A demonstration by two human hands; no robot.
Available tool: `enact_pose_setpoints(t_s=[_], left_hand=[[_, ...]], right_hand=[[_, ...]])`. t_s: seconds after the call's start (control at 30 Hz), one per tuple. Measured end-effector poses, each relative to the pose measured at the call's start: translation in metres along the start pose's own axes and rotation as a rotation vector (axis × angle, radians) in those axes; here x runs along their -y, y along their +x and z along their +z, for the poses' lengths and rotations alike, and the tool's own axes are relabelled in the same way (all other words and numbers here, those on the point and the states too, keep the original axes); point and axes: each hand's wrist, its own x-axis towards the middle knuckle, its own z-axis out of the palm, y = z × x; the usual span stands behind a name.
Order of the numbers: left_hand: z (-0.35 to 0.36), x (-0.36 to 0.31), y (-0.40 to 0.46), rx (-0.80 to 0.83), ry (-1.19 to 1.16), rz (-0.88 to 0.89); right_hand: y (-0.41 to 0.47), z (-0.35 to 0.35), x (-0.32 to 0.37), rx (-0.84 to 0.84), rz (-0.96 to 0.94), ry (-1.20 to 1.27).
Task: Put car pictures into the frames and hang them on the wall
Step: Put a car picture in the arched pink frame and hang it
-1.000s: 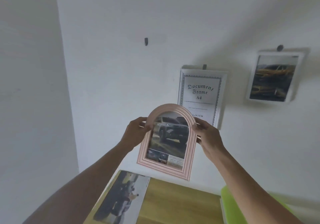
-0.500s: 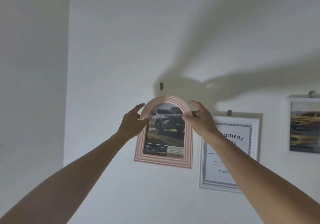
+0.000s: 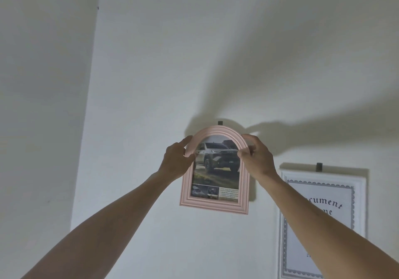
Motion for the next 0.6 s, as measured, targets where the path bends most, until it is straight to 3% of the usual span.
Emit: enact_pose_setpoints(t_s=[0.3, 0.43, 0.6], left_hand=[[0.020, 0.019, 0.004, -0.040, 0.023, 0.014], [0.027, 0.021, 0.006, -0.104, 0.041, 0.018], [0.026, 0.023, 0.006, -0.097, 0.140, 0.062]], right_hand=[[-0.009, 0.024, -0.026, -0.169, -0.225, -0.252], [-0.006, 0.021, -0.027, -0.260, -0.291, -0.622], [-0.003, 0.019, -0.034, -0.242, -0.316, -0.619]])
